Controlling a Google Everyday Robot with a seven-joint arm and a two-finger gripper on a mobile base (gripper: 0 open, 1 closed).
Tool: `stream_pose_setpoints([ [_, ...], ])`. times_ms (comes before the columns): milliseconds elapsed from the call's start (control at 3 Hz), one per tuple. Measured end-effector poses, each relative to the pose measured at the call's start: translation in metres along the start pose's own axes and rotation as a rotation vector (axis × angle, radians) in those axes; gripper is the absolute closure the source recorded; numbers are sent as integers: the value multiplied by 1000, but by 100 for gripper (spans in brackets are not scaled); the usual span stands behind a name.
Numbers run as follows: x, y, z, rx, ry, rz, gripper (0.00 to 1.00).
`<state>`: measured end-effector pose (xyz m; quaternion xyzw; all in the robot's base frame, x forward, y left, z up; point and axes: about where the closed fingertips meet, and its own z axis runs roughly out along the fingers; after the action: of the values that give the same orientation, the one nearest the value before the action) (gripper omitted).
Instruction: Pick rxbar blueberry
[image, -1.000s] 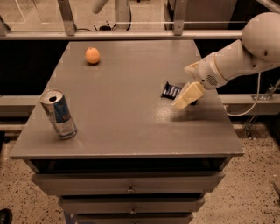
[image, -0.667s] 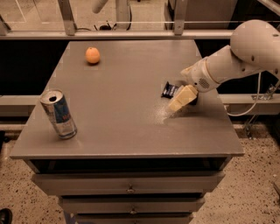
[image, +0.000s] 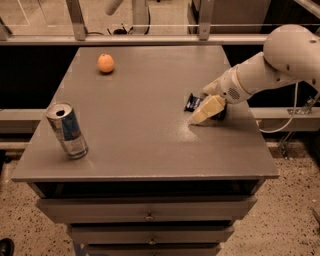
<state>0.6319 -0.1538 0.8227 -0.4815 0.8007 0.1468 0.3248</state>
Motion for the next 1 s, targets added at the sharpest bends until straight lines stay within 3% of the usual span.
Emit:
stream_pose_setpoints([
  [333,-1,-16,-16,23,-1,11,70],
  [667,-11,-28,-42,32,0,-2,94],
  [1000,-25,-13,-60,-2,-39,-34,100],
])
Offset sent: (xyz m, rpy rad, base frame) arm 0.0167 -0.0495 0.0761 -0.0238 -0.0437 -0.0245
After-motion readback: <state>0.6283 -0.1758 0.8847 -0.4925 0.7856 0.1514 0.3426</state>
